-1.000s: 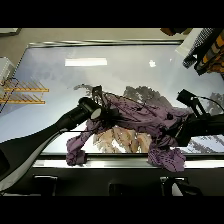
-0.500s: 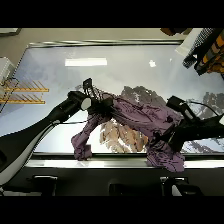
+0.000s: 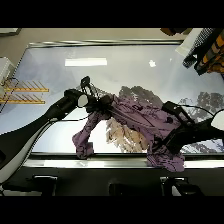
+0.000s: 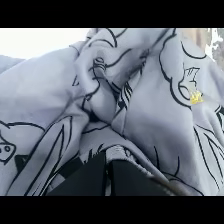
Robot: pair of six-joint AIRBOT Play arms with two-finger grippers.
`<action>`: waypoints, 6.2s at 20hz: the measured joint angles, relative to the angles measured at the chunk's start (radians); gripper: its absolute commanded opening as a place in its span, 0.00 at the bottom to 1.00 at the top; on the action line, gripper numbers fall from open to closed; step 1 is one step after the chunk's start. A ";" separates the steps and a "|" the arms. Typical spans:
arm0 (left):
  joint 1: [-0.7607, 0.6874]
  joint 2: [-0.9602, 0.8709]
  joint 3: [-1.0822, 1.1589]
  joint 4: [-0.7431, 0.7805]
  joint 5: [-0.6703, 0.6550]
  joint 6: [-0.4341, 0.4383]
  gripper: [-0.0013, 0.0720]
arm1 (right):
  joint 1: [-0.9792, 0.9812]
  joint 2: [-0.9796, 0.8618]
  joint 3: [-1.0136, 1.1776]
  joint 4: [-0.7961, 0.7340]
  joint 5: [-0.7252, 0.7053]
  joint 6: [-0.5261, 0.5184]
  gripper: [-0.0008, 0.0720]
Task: Fold the clothes and pants, and hang the long-sleeved shirts on hangers.
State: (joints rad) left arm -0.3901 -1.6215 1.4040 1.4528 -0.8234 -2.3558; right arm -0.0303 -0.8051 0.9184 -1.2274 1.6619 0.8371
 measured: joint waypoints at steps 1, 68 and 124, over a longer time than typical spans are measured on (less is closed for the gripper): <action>0.004 0.000 0.000 -0.001 0.000 0.001 0.05 | 0.001 0.005 0.000 -0.003 0.007 0.006 0.05; -0.074 0.187 0.323 0.015 -0.159 0.292 0.67 | 0.227 0.114 0.168 -0.322 -0.468 0.753 0.05; -0.041 0.209 0.323 0.020 -0.304 0.340 0.66 | -0.791 -0.385 1.096 -1.215 -0.779 1.377 0.35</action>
State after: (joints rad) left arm -0.4313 -1.4120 1.7271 1.4731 -1.1271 -2.0159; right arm -0.8215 -1.1896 2.0140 -2.4428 0.8825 2.2143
